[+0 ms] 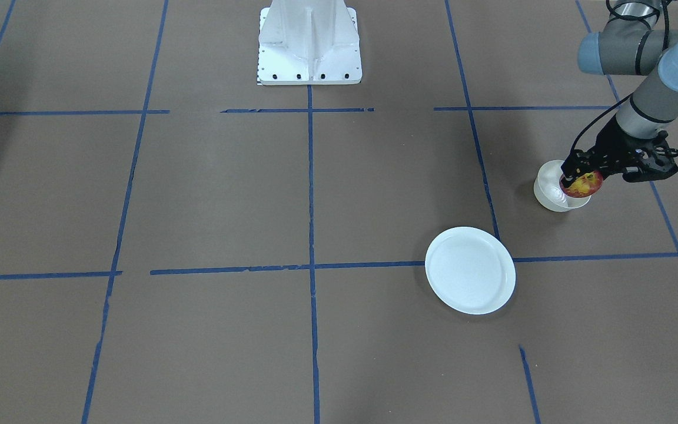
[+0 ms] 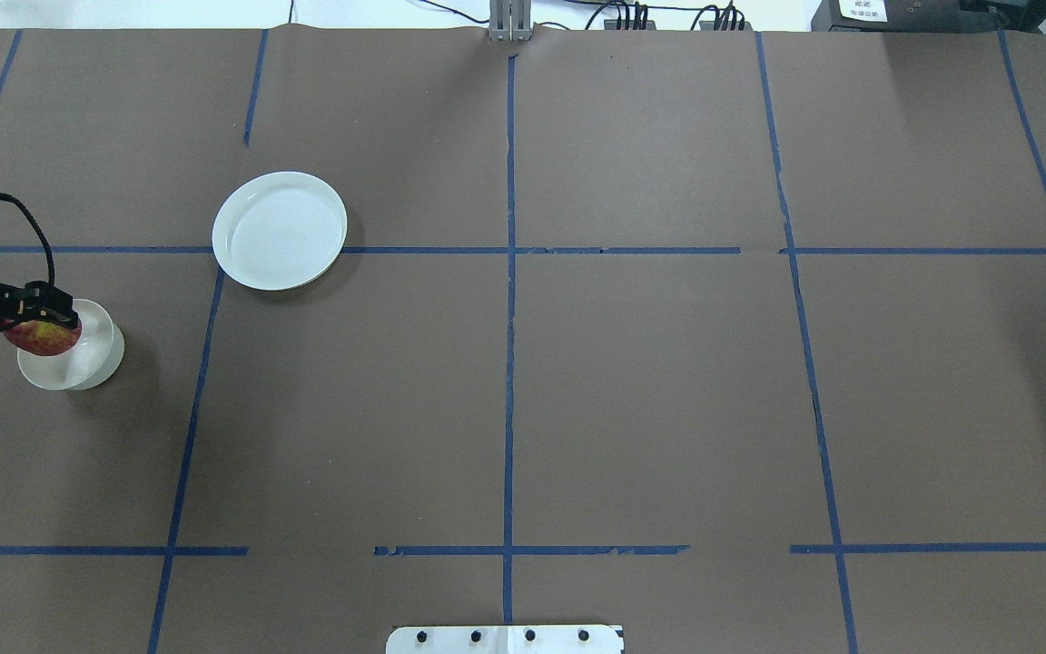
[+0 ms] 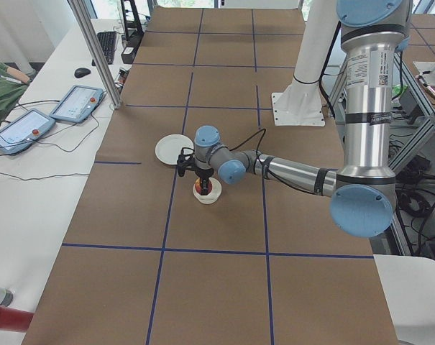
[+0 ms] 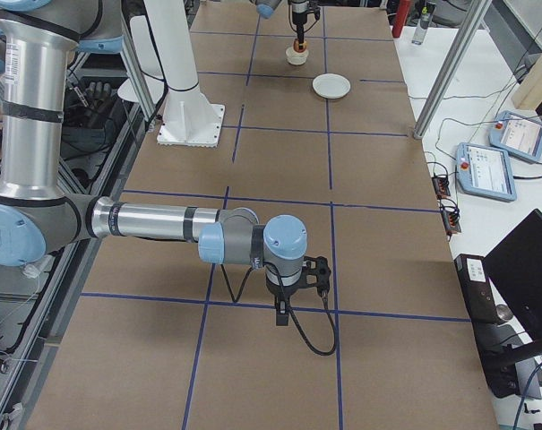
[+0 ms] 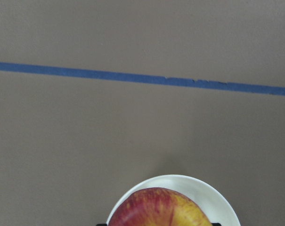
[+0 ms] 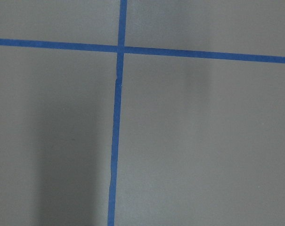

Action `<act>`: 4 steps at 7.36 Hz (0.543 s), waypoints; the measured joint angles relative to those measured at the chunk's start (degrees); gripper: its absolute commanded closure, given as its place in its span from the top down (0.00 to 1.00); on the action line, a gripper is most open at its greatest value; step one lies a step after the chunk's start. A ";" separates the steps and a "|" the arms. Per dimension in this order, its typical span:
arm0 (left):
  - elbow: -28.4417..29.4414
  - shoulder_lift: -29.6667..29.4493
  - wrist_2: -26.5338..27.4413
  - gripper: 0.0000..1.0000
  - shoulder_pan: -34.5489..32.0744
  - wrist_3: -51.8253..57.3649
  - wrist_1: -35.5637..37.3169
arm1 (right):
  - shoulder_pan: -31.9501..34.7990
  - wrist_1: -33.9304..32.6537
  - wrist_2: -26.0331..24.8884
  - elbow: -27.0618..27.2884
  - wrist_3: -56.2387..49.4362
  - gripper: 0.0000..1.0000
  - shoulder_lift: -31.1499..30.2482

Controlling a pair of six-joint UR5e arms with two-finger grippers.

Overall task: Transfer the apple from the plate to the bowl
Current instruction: 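Carry the apple with the left gripper over the white bowl, then lower the apple into the bowl and open the left gripper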

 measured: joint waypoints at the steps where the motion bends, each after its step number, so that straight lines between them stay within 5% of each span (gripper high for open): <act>1: 0.22 0.04 0.00 0.43 0.81 -0.61 -0.06 | 0.00 0.00 0.00 0.00 0.00 1.00 0.00; 3: 0.82 0.08 0.00 0.88 2.09 -1.22 -0.09 | 0.00 0.00 0.00 0.00 0.00 1.00 0.00; 4: 0.92 0.08 0.00 0.96 2.37 -1.30 -0.09 | 0.00 0.00 0.00 0.00 0.00 1.00 0.00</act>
